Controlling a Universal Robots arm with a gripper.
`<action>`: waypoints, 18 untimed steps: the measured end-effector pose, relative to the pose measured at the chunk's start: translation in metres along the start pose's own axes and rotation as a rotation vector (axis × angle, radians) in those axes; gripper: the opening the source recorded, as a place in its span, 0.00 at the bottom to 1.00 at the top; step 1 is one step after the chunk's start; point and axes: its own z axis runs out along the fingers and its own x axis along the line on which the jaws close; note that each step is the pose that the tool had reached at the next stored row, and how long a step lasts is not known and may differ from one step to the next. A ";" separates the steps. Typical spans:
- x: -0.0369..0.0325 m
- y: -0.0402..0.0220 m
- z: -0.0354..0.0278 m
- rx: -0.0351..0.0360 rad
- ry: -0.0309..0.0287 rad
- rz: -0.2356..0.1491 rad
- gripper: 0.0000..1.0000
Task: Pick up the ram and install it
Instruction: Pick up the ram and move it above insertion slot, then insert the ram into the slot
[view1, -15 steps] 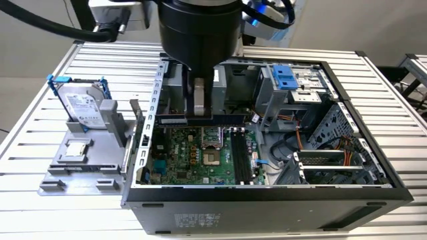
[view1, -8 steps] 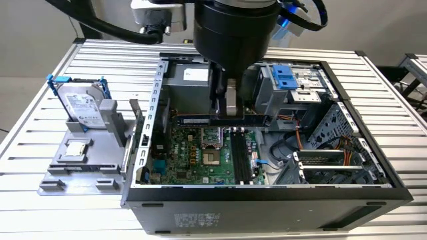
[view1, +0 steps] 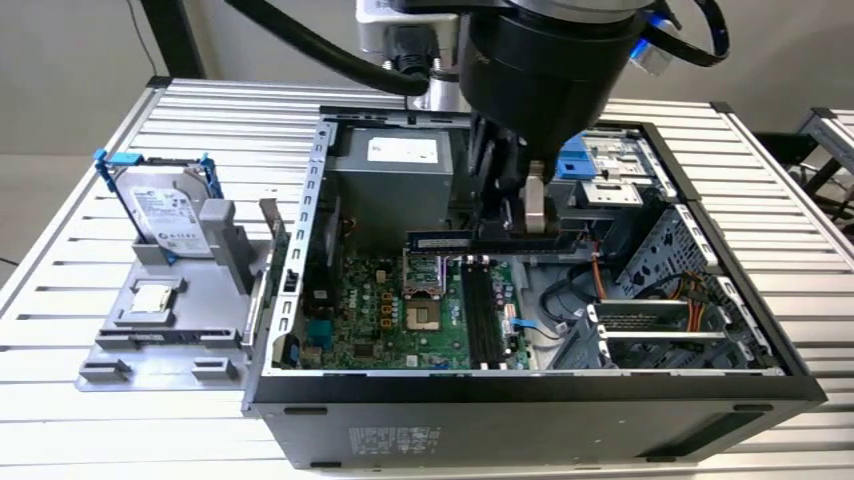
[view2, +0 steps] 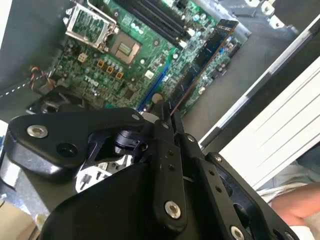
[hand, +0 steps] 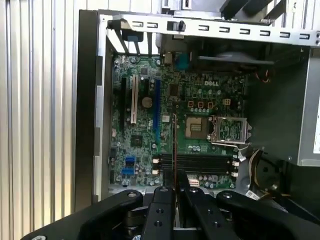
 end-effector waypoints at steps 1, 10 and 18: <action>0.0001 -0.0046 -0.0001 0.0000 0.0001 0.000 0.00; 0.0008 -0.0277 -0.0002 0.0000 0.0007 0.000 0.00; -0.0167 -0.0284 0.0005 0.0000 0.0008 0.000 0.00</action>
